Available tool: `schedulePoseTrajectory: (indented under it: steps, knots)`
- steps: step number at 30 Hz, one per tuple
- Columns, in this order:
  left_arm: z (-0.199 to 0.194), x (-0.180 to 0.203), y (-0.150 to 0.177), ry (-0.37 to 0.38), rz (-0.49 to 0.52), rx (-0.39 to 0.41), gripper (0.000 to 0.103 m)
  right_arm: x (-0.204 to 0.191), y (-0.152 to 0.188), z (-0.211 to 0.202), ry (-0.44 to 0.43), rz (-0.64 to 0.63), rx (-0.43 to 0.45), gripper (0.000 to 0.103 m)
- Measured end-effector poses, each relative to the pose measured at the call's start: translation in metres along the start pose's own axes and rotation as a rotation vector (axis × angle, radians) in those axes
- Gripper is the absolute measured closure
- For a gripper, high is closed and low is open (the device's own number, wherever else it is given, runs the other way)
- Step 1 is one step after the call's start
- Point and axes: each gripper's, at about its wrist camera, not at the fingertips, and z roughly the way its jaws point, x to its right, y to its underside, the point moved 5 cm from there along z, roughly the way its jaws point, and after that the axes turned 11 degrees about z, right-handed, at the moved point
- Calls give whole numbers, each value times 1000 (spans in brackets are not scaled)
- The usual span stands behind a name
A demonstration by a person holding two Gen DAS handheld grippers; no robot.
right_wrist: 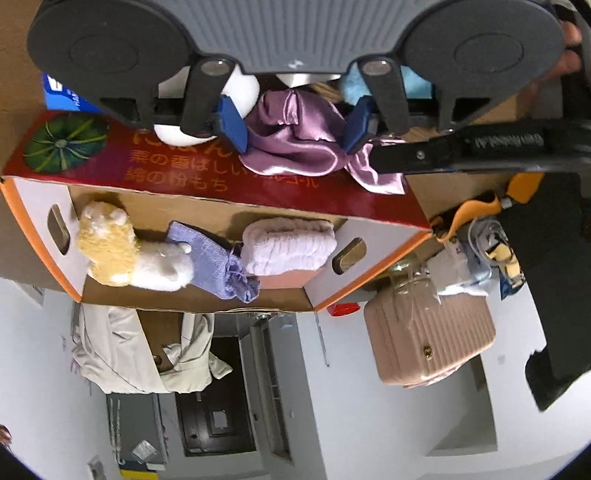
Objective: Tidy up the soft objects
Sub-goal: 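Grasp the pink satin pouch with both grippers and lift it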
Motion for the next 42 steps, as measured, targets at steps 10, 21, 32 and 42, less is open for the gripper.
schedulePoseTrajectory:
  steps: [10,21,32,42]
  knots:
    - [-49,19,-22,32,1,133,90,-28,-19,-41,-98,-80,189,99]
    - [-165,70,45,54,1,149,95,-79,58,-161,-202,-136,141,99]
    - [-152,54,61,-142,-23,178,23,-49,97,-177,-81,12,93,80]
    - [-77,31,13,-86,-99,100,83,-34,106,-171,-49,55,76,79]
